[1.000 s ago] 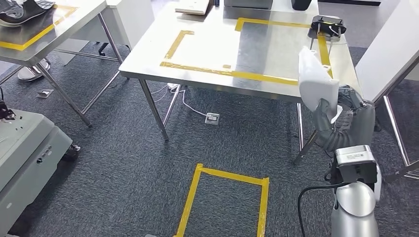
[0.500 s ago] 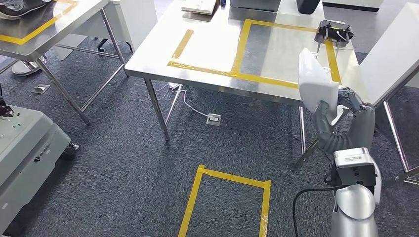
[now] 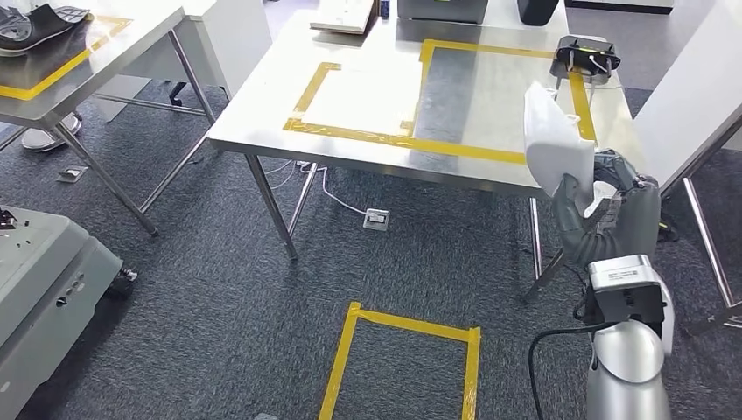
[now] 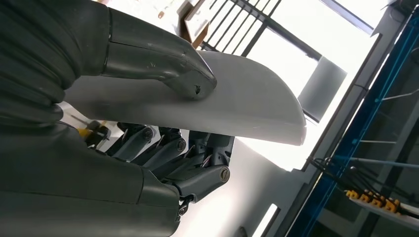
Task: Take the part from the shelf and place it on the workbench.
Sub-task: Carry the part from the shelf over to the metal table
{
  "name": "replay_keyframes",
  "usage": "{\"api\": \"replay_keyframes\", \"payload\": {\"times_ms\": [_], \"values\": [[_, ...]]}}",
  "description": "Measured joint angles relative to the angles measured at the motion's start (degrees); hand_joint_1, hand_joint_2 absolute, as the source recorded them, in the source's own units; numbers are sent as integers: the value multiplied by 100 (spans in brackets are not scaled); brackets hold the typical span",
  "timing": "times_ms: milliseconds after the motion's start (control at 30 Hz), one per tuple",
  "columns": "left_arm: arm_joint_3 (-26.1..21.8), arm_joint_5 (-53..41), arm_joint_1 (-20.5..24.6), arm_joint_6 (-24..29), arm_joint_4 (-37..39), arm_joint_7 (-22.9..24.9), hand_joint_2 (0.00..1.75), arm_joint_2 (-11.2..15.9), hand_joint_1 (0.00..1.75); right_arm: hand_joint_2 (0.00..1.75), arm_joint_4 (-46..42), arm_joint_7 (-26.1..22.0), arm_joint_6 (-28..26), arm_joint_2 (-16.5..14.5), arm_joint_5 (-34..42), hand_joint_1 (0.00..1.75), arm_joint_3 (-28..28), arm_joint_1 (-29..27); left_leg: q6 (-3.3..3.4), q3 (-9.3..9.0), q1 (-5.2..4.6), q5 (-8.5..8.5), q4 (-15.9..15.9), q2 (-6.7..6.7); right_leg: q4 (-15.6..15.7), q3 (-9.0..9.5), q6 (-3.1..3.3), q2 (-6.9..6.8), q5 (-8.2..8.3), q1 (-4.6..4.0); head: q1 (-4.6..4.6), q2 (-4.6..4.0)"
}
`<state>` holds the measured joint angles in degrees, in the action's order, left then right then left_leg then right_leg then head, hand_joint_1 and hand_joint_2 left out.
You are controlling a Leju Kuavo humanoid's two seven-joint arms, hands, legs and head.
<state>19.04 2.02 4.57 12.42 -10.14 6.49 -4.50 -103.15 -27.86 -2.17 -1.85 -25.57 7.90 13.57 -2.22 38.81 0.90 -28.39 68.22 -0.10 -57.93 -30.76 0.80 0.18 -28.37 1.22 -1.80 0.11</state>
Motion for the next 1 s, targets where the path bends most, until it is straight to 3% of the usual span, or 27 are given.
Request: {"api": "replay_keyframes", "payload": {"times_ms": [33,100,233,300,367,400,433,467,533,600,700,767,867,933,967,1000], "values": [[0,-1,-14,10,3,3,175,-3,0,175,8,-2,4,-4,2,175,3,12,-4,-160,0,186,-369,0,-8,44,-38,9,-52,1,-4,0],[0,-2,-35,25,7,3,175,-10,0,175,16,-3,8,-8,10,175,5,33,59,-367,-11,291,-812,-6,-19,74,-116,26,-117,-10,-10,0],[0,-8,-36,33,3,3,175,-34,0,175,19,-20,18,-11,21,175,9,52,270,-459,-16,185,-891,-34,-155,59,-227,15,-150,-8,8,0],[0,-16,-37,40,1,9,175,-43,0,175,19,-26,19,-12,28,175,10,76,341,-534,-10,143,-915,-36,-666,-234,-259,2,-333,-9,29,0],[0,-24,-38,44,2,22,175,-44,0,175,27,-25,23,-12,32,175,10,91,381,-578,-29,90,-915,-34,-1413,-745,-272,2,-571,-20,42,0],[0,-27,-40,45,2,29,175,-44,0,175,33,-24,28,-12,33,175,10,89,389,-606,-43,58,-914,-36,-1651,-955,-265,2,-602,-24,45,0],[0,-30,-41,45,2,33,175,-44,0,175,39,-21,33,-12,33,175,10,89,392,-645,-57,24,-913,-39,-1692,-1067,-247,2,-522,-31,46,0],[0,-33,-42,45,2,37,175,-45,0,175,43,-20,38,-12,33,175,10,91,391,-696,-70,-14,-912,-44,-1510,-1060,-217,2,-325,-42,49,0],[0,-42,-45,45,3,43,175,-50,0,175,46,-20,40,-12,33,175,10,101,377,-807,-88,-98,-914,-51,-761,-818,-117,-7,194,-87,49,0],[0,-49,-44,45,4,43,175,-55,0,175,54,-25,45,-12,35,175,12,117,332,-859,-97,-164,-928,-51,-202,-627,-33,-21,348,-146,53,0],[0,-50,-53,46,5,38,175,-56,0,175,69,-55,63,-11,42,175,15,103,224,-912,-109,-183,-894,-31,-39,-516,19,-8,342,-147,61,0],[0,-46,-53,47,6,31,175,-55,0,175,75,-79,69,-11,49,175,17,111,170,-820,-111,-209,-632,-24,2,-401,72,-7,343,-106,49,0],[-3,-26,-47,48,6,11,175,-53,0,175,105,-93,74,-12,58,175,39,125,96,-204,-80,-520,359,-19,18,-289,117,-10,258,-86,33,0],[-19,-10,-42,48,4,1,175,-52,0,175,137,-92,78,-12,62,175,50,115,56,92,-66,-653,653,-17,15,-203,108,-7,178,-82,33,0],[-30,-7,-39,48,3,-1,175,-51,0,175,149,-92,78,-12,65,175,53,112,46,98,-60,-543,517,-16,13,-145,99,-5,134,-77,33,0],[-38,-12,-35,48,2,2,175,-50,0,175,156,-92,78,-12,67,175,57,111,44,14,-54,-302,195,-14,9,-78,84,-1,85,-71,33,0]]}}
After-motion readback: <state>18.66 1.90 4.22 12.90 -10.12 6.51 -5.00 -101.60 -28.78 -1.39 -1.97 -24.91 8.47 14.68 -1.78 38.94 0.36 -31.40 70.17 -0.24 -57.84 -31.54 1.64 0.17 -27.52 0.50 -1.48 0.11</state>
